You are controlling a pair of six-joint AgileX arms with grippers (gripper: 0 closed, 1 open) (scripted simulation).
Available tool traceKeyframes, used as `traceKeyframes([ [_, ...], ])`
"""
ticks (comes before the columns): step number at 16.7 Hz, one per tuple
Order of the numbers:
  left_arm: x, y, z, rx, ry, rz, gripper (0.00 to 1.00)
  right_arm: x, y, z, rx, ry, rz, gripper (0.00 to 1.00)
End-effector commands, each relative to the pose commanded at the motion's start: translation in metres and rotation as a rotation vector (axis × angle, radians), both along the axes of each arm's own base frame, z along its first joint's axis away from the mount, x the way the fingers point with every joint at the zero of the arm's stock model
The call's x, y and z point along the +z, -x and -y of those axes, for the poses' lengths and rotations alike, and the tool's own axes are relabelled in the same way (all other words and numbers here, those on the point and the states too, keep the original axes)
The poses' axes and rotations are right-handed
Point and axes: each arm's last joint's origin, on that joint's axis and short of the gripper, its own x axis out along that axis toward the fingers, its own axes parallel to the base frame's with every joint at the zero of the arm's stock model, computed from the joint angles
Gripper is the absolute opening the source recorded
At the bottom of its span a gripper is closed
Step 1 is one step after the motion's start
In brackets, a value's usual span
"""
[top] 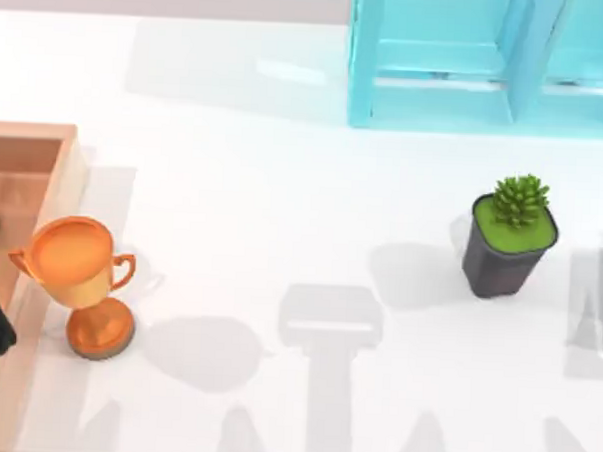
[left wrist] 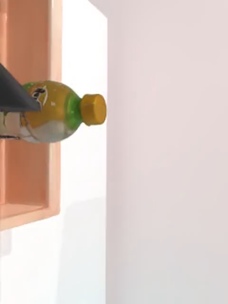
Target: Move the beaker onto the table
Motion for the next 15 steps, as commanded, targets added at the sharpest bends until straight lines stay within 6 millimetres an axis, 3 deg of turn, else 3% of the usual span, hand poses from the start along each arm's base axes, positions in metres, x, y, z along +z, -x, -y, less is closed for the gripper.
traceKeyframes([
  [4, 0.005, 0.000, -0.001, 0.007, -0.007, -0.033, 1.00, 0.000, 0.000, 0.000, 0.000, 0.000, 0.000, 1.00],
  [9, 0.044, -0.009, -0.007, 0.048, -0.047, -0.294, 1.00, 0.000, 0.000, 0.000, 0.000, 0.000, 0.000, 1.00],
  [12, 0.074, -0.029, -0.014, 0.068, -0.069, -0.551, 1.00, 0.000, 0.000, 0.000, 0.000, 0.000, 0.000, 1.00],
  [15, 0.096, -0.064, -0.025, 0.071, -0.078, -0.840, 1.00, 0.000, 0.000, 0.000, 0.000, 0.000, 0.000, 1.00],
])
